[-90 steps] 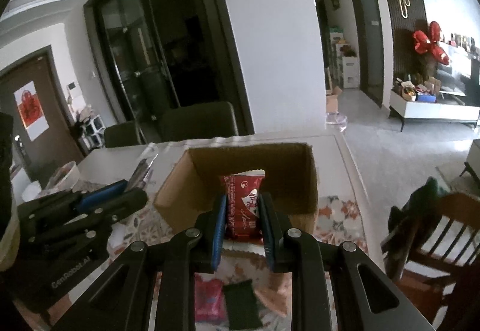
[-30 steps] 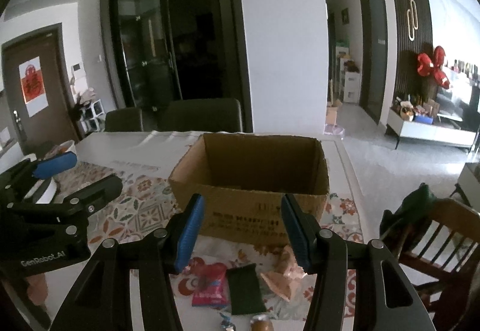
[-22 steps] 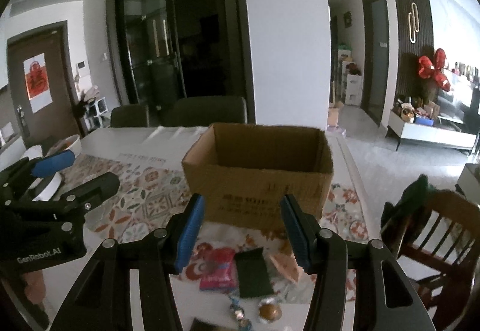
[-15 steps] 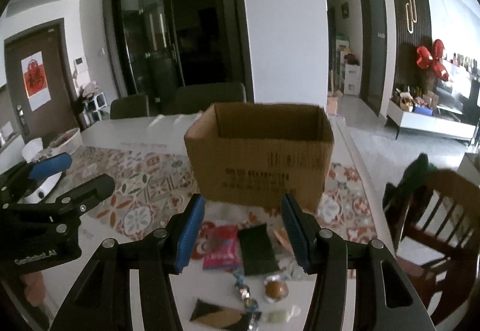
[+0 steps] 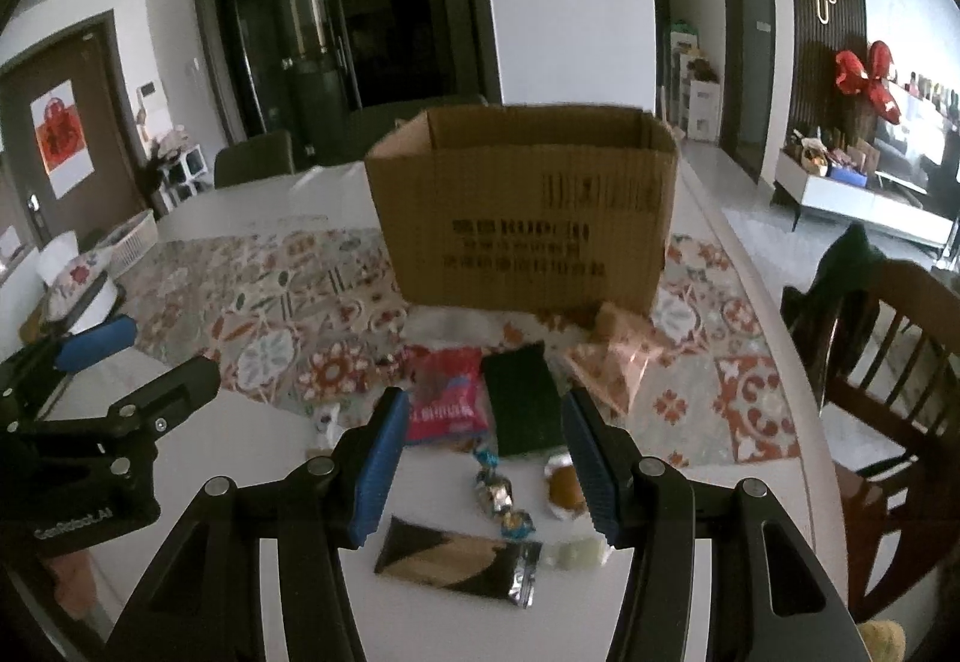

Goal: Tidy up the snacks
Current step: 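Withdraw the left gripper from the box back toward the snacks, then grasp the gold-wrapped bar with the left gripper while the right grasps a blue candy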

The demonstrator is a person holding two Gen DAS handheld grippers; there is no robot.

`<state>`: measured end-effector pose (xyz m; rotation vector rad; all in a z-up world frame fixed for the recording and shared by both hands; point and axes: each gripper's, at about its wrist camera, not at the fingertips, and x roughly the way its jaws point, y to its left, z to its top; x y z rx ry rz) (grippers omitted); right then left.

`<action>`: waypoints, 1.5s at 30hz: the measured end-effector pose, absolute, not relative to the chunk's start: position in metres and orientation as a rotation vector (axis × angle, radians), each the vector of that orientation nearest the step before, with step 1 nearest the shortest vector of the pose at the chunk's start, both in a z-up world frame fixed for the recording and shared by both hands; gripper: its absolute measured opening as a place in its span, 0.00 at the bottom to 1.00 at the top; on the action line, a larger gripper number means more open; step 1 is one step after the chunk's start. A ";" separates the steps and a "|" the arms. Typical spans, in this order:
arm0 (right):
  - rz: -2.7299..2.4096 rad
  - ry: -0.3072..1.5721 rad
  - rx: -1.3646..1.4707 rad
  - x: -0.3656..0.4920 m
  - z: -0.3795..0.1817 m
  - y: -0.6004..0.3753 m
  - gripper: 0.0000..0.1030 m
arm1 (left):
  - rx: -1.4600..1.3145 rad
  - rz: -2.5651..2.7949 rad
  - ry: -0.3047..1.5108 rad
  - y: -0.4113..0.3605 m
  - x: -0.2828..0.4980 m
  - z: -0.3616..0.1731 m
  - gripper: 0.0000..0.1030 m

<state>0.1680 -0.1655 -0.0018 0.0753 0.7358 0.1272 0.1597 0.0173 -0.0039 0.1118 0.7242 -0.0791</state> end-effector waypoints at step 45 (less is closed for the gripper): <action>0.145 1.012 0.087 0.214 -0.092 -0.153 0.22 | -0.005 -0.075 1.006 0.017 0.241 -0.110 0.44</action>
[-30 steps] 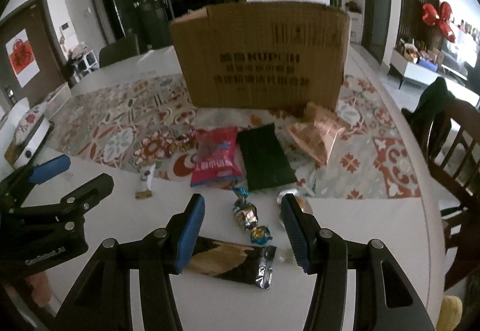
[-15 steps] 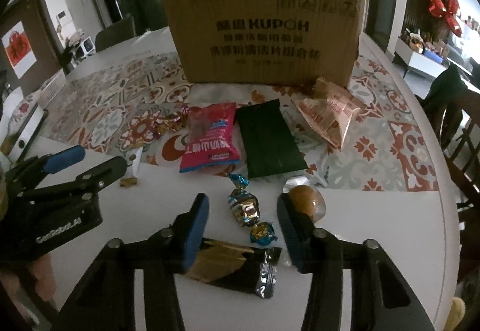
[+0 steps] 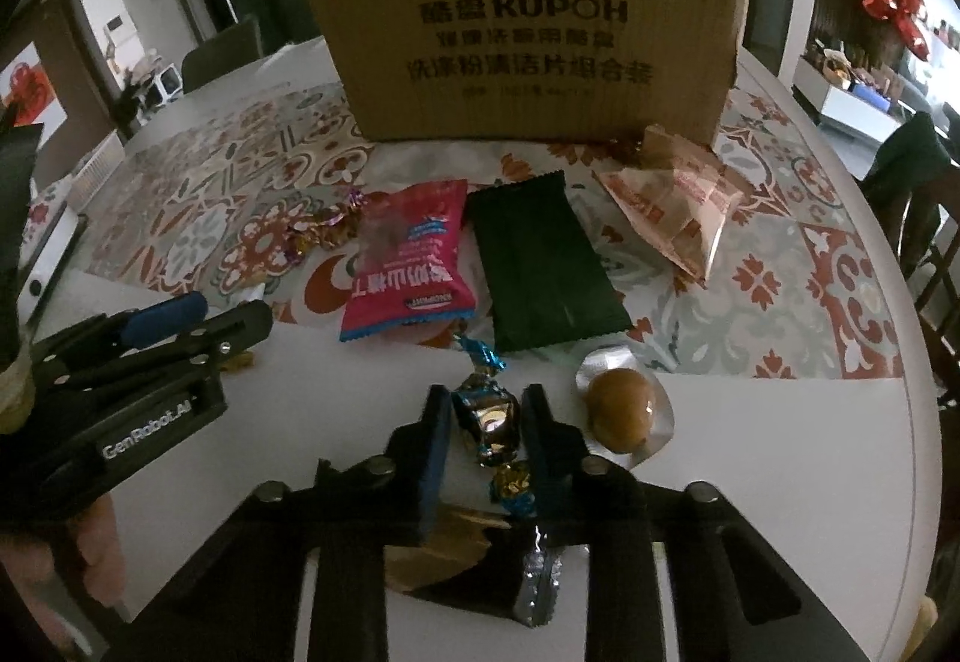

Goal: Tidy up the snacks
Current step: 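Grasp the gold-wrapped bar with the left gripper while the right grasps a blue candy, then carry both snacks into the box and open both grippers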

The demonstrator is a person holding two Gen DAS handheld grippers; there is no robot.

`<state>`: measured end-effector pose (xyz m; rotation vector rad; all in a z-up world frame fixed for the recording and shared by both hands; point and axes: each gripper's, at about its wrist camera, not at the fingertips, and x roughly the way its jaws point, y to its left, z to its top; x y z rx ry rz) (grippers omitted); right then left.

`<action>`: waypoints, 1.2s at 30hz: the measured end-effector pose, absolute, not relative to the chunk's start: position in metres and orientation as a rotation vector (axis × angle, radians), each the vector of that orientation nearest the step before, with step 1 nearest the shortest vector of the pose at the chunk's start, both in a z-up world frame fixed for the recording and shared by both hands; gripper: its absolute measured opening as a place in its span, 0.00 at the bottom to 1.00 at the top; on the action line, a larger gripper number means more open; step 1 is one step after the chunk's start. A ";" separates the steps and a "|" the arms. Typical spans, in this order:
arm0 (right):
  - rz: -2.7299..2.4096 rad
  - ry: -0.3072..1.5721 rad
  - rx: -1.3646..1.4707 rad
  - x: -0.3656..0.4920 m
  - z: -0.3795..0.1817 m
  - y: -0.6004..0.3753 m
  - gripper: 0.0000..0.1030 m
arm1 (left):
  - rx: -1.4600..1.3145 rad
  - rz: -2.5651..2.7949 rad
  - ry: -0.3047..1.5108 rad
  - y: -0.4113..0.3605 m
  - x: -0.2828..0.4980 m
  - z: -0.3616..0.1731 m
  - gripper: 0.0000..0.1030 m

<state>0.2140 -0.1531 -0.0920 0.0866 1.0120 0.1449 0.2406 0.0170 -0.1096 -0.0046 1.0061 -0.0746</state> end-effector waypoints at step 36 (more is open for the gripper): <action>0.208 0.859 0.152 0.202 -0.034 -0.159 0.22 | -0.007 -0.183 0.823 0.004 0.207 -0.036 0.18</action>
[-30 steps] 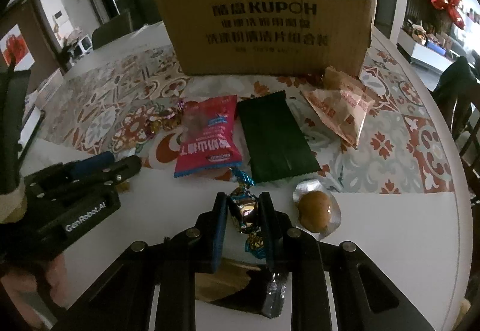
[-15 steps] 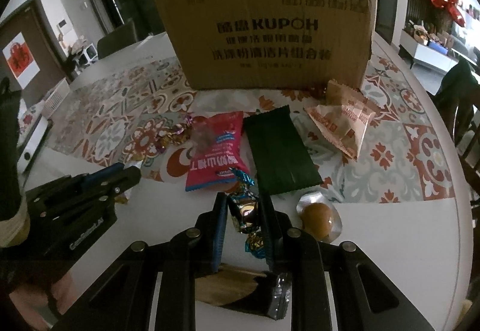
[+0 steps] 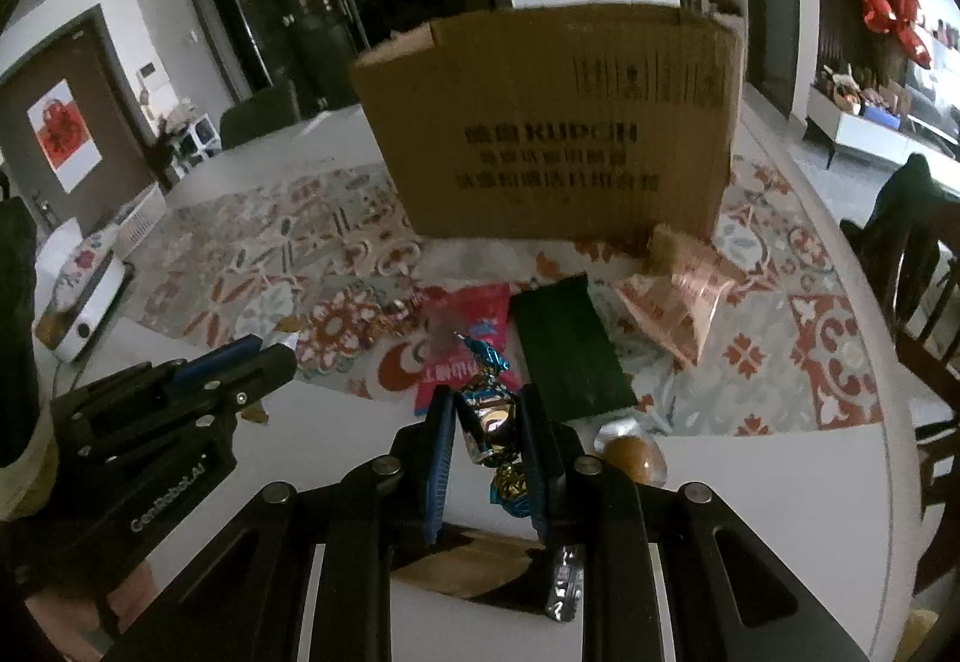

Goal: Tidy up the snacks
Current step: 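Carry both snacks into the box and open both grippers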

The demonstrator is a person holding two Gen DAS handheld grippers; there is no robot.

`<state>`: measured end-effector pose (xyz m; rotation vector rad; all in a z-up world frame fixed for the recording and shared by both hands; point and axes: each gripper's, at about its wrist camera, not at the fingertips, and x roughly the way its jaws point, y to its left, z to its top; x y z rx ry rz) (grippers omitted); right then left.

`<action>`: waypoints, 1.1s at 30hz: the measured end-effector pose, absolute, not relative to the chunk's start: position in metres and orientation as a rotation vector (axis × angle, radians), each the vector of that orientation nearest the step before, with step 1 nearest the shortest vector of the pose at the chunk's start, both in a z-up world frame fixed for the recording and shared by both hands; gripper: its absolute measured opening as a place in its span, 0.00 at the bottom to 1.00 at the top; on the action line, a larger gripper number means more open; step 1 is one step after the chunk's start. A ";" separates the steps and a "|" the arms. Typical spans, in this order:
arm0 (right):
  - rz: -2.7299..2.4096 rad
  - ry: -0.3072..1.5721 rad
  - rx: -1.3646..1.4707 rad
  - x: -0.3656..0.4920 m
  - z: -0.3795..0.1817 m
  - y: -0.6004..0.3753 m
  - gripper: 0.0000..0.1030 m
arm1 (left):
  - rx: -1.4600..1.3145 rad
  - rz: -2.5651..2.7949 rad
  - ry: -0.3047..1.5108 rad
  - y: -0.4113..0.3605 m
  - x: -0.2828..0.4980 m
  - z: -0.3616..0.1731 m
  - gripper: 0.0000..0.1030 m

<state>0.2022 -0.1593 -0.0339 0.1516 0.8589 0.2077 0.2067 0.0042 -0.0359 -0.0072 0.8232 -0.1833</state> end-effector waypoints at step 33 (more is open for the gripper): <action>0.196 0.586 0.105 0.272 0.101 -0.203 0.22 | 0.121 -0.241 0.540 -0.038 0.285 0.093 0.18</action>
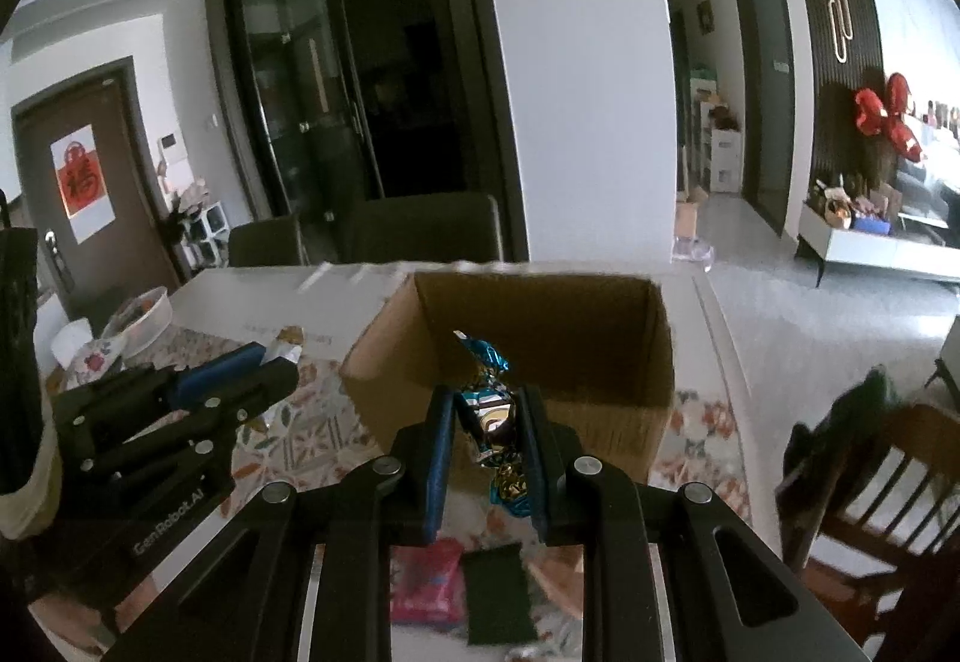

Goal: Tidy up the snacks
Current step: 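Carry both snacks into the box and open both grippers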

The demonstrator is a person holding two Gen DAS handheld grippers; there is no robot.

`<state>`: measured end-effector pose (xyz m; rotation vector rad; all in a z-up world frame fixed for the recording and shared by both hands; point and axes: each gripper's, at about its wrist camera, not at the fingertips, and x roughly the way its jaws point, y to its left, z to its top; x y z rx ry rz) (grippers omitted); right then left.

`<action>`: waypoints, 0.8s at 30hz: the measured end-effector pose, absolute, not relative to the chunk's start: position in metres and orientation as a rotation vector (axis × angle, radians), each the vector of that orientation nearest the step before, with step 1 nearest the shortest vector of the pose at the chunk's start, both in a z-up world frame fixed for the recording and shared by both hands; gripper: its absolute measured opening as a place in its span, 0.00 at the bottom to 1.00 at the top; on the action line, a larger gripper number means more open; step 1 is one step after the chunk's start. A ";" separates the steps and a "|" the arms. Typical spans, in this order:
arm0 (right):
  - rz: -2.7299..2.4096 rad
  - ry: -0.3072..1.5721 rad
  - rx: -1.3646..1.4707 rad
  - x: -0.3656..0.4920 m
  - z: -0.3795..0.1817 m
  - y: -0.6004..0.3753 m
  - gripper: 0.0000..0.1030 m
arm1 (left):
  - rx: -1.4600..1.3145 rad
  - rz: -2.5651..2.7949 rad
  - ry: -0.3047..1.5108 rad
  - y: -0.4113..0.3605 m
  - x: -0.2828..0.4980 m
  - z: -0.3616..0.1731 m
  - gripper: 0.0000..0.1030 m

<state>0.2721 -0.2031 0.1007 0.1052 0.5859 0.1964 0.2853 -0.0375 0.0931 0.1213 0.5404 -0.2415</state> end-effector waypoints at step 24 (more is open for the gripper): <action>0.192 0.737 0.085 0.384 0.083 -0.221 0.22 | 0.148 -0.283 0.708 -0.072 0.406 0.073 0.32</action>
